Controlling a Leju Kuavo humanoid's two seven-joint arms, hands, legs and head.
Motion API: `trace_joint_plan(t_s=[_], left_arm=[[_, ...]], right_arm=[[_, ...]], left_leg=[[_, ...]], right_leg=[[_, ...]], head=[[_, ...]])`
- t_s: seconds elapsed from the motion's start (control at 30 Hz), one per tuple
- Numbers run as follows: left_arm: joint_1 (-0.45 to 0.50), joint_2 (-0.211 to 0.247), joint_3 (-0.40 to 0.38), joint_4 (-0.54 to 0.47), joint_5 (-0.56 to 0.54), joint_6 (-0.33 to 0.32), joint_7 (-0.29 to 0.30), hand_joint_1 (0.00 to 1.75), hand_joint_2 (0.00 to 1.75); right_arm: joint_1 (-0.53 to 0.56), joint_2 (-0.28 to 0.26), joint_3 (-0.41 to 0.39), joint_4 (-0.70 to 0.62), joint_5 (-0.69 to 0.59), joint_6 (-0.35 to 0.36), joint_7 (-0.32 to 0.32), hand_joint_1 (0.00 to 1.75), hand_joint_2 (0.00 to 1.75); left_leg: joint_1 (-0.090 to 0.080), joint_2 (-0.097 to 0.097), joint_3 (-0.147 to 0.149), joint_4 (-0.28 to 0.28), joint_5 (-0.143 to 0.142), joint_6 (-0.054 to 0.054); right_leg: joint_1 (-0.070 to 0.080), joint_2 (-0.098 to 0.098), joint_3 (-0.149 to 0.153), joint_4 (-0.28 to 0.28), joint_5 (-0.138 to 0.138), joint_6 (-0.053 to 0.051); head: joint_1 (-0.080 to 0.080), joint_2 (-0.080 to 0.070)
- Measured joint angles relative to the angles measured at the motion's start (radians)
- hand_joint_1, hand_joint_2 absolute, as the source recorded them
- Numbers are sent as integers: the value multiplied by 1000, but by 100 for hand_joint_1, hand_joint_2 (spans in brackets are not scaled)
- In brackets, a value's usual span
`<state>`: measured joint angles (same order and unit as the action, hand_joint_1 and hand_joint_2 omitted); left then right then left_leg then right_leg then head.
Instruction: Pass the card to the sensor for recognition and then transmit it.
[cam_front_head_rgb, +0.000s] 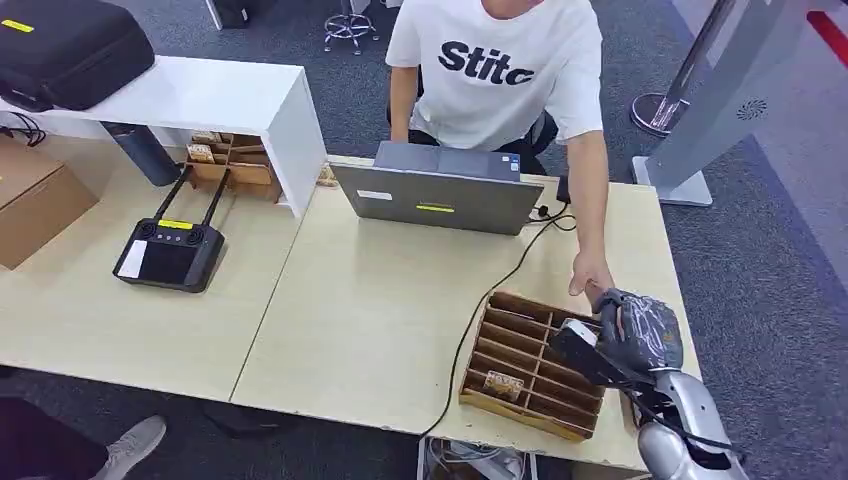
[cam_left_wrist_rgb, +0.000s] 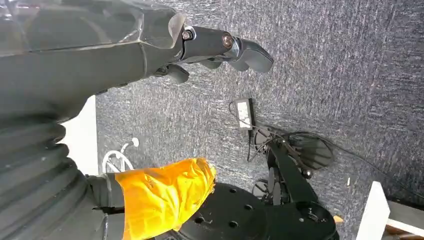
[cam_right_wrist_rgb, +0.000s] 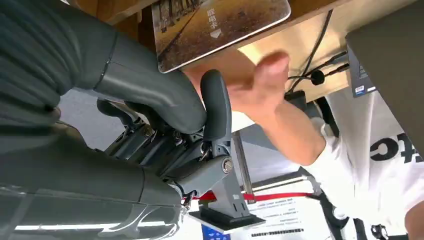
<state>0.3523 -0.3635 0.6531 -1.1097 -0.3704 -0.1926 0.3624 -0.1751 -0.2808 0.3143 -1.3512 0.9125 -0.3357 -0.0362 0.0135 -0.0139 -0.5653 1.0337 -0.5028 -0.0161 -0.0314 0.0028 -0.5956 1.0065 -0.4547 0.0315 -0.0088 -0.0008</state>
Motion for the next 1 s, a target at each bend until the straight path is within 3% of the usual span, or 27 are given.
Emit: trace_joint_plan(t_s=[0.2,0.23,0.27,0.43,0.67,1.0], left_arm=[[0,0,0,0,-4,-4,0,0,175],[0,0,0,0,-5,-4,0,0,175],[0,0,0,0,-5,-4,-1,0,175],[2,0,-1,0,11,15,-9,0,175],[9,0,-6,0,28,27,-9,0,175],[35,0,-42,0,68,61,0,0,175]], right_arm=[[0,2,1,0,-2,-2,-9,175,175],[0,4,1,0,-10,-4,-13,12,175],[0,6,1,-1,-28,-7,-21,0,175],[11,27,-6,-63,-182,-23,-72,0,175],[25,40,-21,-131,-235,-36,-97,0,175],[99,47,-150,-322,-318,-89,-146,0,175]], left_leg=[[0,0,0,0,0,0],[0,0,0,0,0,0],[0,0,-1,0,0,0],[0,0,-1,0,0,0],[0,0,-1,0,0,0],[0,0,-1,0,0,0]], right_leg=[[0,0,0,0,0,0],[0,0,0,0,0,0],[0,0,0,0,0,0],[0,0,0,0,0,0],[0,0,-1,0,0,0],[0,0,-1,0,0,0]], head=[[0,0],[0,0],[0,0],[0,0],[0,0],[0,0]])
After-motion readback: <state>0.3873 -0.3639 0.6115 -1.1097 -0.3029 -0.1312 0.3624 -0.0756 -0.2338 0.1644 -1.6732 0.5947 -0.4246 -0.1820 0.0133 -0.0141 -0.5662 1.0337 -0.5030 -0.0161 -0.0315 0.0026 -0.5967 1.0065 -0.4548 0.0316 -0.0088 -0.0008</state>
